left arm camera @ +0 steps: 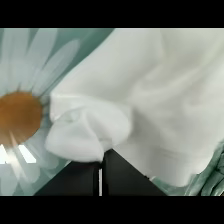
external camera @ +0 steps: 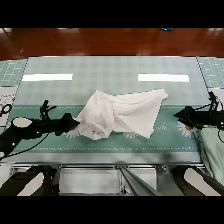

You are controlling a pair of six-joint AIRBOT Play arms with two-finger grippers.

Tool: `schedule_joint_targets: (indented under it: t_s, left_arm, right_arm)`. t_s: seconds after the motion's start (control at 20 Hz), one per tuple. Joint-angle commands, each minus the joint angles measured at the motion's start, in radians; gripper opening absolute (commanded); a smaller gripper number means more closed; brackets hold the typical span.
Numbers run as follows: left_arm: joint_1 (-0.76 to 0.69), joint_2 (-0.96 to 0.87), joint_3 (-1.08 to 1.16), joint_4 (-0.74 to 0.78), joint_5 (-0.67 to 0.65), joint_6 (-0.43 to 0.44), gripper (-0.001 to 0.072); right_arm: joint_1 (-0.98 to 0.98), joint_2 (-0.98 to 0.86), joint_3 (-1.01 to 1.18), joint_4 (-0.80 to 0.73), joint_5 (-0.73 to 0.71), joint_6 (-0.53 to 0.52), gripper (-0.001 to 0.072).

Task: Fold the shirts.

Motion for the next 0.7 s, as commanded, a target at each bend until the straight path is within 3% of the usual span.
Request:
schedule_joint_targets:
  t_s: [0.0,0.2,0.65]
  left_arm:
    - [0.054,-0.001,0.073,-0.028,-0.026,0.075,0.0022]
    - [0.113,-0.001,0.132,-0.028,-0.068,0.076,0.0022]
    - [0.111,-0.008,0.135,-0.032,-0.068,0.087,0.0023]
  right_arm:
    - [0.077,-0.073,0.0,0.024,-0.01,0.0,0.0407]
    - [0.196,-0.195,0.013,0.173,-0.084,-0.048,0.0407]
    - [0.436,-0.409,0.198,0.253,-0.127,-0.013,0.0384]
